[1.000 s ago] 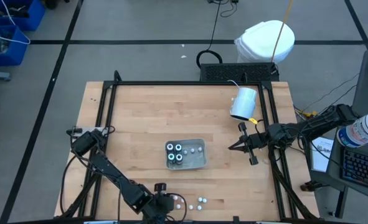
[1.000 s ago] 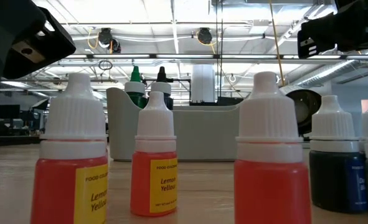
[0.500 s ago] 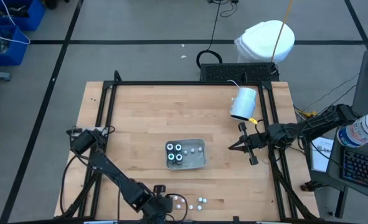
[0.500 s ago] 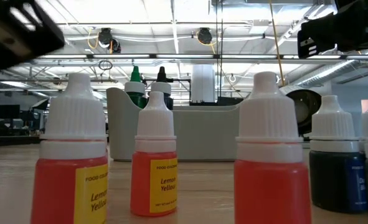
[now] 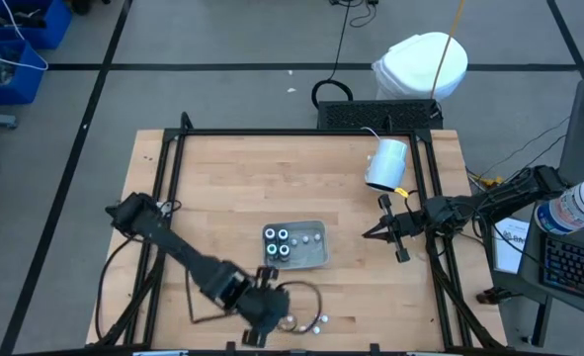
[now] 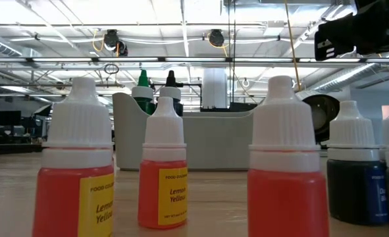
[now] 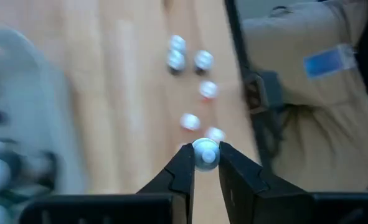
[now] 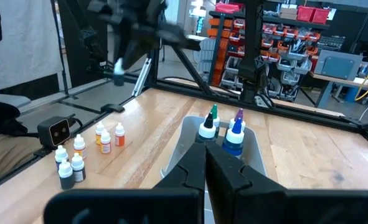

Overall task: Pick & Place food coloring
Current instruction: Put the small black food coloring bottle into the gray bin

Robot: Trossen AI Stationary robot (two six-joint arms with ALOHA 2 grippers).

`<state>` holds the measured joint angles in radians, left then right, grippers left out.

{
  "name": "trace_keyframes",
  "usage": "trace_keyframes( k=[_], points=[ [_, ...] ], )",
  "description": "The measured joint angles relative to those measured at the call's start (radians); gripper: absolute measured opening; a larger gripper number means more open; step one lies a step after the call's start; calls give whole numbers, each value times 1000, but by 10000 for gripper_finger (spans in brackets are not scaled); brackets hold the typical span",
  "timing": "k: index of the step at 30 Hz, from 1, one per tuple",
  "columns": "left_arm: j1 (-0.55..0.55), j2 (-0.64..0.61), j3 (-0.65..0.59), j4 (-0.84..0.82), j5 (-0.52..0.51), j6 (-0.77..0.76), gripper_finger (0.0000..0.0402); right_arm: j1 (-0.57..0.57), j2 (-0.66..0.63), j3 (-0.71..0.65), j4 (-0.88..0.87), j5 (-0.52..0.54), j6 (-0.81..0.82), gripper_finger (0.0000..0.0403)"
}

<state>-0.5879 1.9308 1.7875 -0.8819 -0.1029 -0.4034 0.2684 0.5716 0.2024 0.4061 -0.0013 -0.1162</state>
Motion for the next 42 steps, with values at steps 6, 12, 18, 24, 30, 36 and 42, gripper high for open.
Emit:
trace_keyframes(
  k=[6,12,18,24,30,36,42],
  points=[
    [131,0,99,-48,-4,178,57,0,0,0,0,0,-4,0],
    [262,0,75,88,-48,304,59,0,0,0,0,0,-13,0],
    [347,0,19,189,-47,351,59,0,0,0,1,0,-27,0],
    [385,0,-82,304,-24,361,60,0,0,0,1,0,-27,0],
    [401,1,-177,389,-27,349,60,0,0,0,1,0,-27,0],
    [398,1,-282,468,-28,315,60,0,0,0,1,0,-29,0],
    [400,1,-348,493,-54,310,60,0,0,0,1,0,-30,0]
  ],
)
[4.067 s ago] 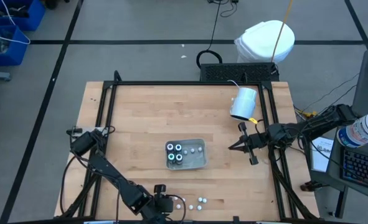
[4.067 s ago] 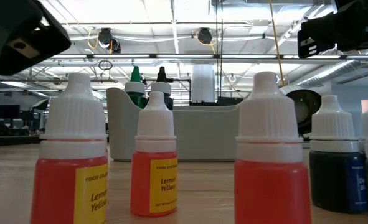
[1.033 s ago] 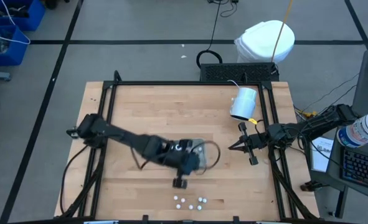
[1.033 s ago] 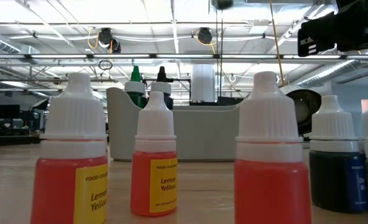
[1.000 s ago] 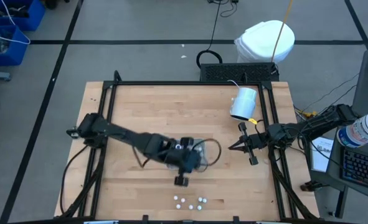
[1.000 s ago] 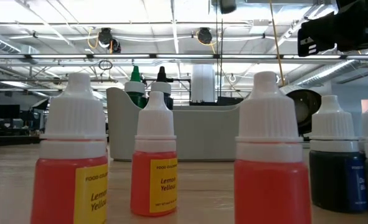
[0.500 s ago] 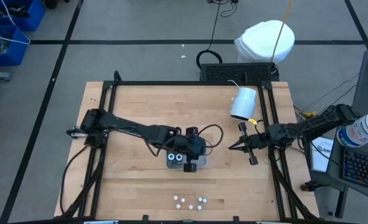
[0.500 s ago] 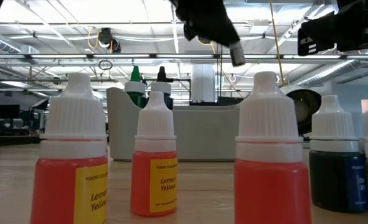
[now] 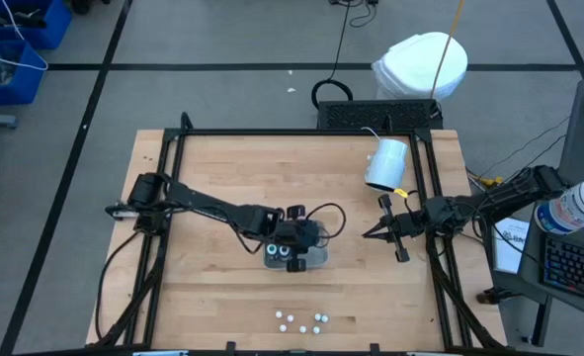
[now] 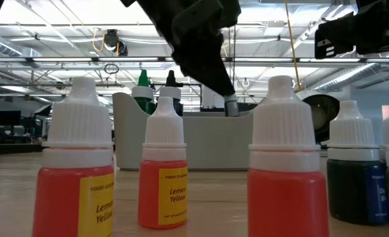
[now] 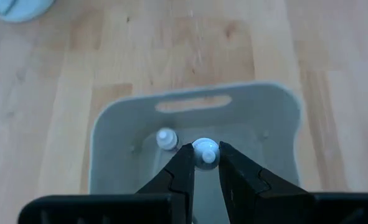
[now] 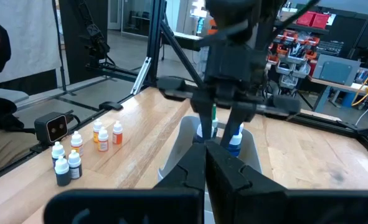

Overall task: Pick & Place food coloring
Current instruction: Put the small black food coloring bottle into the gray bin

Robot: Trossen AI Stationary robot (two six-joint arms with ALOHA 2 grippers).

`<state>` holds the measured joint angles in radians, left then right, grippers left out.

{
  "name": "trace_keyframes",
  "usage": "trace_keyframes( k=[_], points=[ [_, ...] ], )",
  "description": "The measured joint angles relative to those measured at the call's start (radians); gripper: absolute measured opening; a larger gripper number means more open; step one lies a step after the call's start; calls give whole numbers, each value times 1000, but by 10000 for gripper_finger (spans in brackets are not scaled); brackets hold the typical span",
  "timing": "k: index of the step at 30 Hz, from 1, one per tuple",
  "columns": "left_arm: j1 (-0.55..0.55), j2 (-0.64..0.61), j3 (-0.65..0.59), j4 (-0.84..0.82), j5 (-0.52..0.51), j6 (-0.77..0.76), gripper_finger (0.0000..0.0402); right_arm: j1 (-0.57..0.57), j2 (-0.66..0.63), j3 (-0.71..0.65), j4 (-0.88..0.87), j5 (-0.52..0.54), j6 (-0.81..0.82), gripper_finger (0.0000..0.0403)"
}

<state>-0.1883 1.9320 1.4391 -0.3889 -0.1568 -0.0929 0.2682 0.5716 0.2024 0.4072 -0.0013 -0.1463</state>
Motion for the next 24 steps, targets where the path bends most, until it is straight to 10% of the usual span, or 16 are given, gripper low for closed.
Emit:
trace_keyframes(
  k=[24],
  points=[
    [-10,74,18,50,61,42,60,0,0,0,8,0,-9,0]
  ],
)
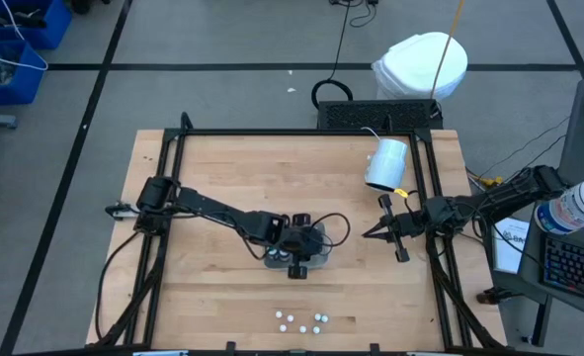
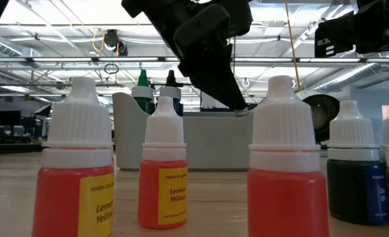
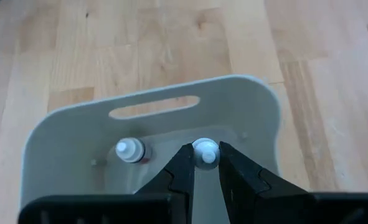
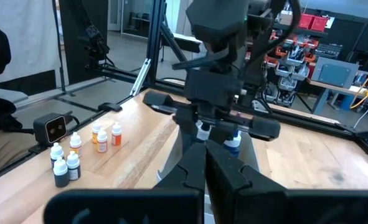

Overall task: Pick & Place food coloring
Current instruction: Put the small black food coloring bottle into the gray bin

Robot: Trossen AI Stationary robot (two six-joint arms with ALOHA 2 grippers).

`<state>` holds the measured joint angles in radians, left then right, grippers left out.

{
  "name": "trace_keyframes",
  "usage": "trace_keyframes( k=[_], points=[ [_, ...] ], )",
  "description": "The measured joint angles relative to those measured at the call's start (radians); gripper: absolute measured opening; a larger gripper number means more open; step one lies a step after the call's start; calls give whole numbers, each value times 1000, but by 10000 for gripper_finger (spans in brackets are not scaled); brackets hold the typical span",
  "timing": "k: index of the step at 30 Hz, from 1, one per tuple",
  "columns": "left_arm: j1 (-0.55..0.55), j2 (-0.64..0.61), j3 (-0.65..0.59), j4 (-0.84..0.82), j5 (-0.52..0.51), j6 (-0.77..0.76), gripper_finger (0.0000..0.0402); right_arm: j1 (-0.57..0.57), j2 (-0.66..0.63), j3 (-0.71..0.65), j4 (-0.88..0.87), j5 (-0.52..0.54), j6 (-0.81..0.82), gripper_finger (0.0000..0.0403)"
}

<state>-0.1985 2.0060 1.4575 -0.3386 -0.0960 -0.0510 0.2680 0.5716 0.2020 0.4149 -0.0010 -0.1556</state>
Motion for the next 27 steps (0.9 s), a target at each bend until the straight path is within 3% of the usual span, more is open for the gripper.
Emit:
trace_keyframes(
  k=[19,27],
  points=[
    [35,63,2,22,68,90,63,0,0,0,-1,0,-6,0],
    [36,63,2,28,79,69,123,0,0,0,-2,0,-6,0]
  ],
)
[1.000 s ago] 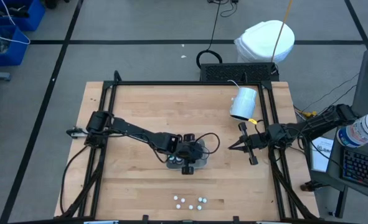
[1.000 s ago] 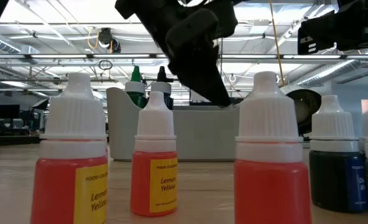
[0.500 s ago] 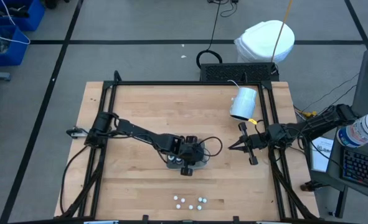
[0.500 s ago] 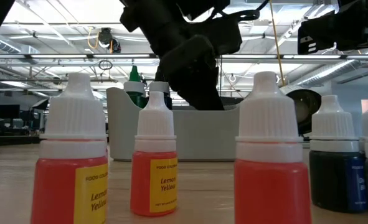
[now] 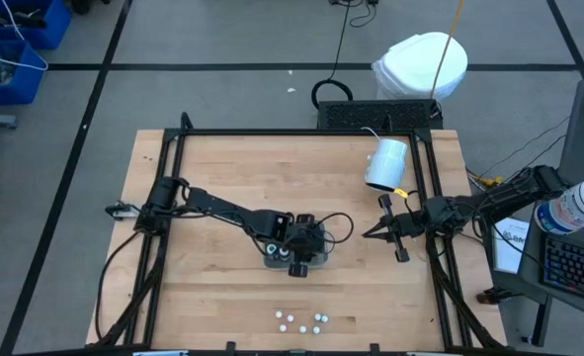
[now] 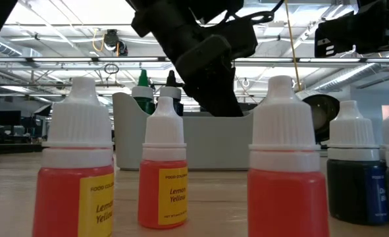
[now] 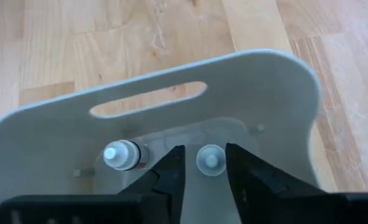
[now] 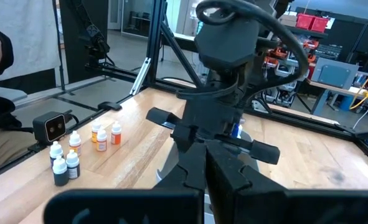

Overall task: Pick & Place food coloring
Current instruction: Put the small black food coloring bottle into the gray bin

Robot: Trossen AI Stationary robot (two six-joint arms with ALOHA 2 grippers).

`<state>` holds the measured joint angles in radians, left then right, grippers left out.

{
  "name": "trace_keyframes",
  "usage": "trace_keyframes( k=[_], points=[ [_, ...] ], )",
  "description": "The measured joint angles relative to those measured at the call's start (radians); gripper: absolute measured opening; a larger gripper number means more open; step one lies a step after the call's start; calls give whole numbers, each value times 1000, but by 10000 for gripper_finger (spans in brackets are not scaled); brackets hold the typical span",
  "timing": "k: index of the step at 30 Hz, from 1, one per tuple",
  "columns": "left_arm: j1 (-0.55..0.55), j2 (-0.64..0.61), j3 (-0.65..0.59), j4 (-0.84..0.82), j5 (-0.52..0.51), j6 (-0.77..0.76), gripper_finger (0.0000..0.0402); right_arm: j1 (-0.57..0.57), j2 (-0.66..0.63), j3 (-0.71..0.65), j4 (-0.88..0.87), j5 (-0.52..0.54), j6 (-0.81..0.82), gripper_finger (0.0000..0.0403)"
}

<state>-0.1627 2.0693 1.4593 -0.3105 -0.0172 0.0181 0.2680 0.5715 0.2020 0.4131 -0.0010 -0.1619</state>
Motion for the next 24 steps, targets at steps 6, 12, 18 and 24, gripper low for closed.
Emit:
trace_keyframes(
  k=[6,12,18,24],
  points=[
    [0,-18,60,-53,-9,4,163,0,0,0,0,0,0,0],
    [-46,-123,365,-446,-28,-8,179,0,9,0,4,0,0,0],
    [-167,-269,446,-825,-161,-28,102,0,37,0,6,0,0,0],
    [-369,-598,-23,-438,-256,-99,9,0,64,0,15,-1,21,0]
  ],
)
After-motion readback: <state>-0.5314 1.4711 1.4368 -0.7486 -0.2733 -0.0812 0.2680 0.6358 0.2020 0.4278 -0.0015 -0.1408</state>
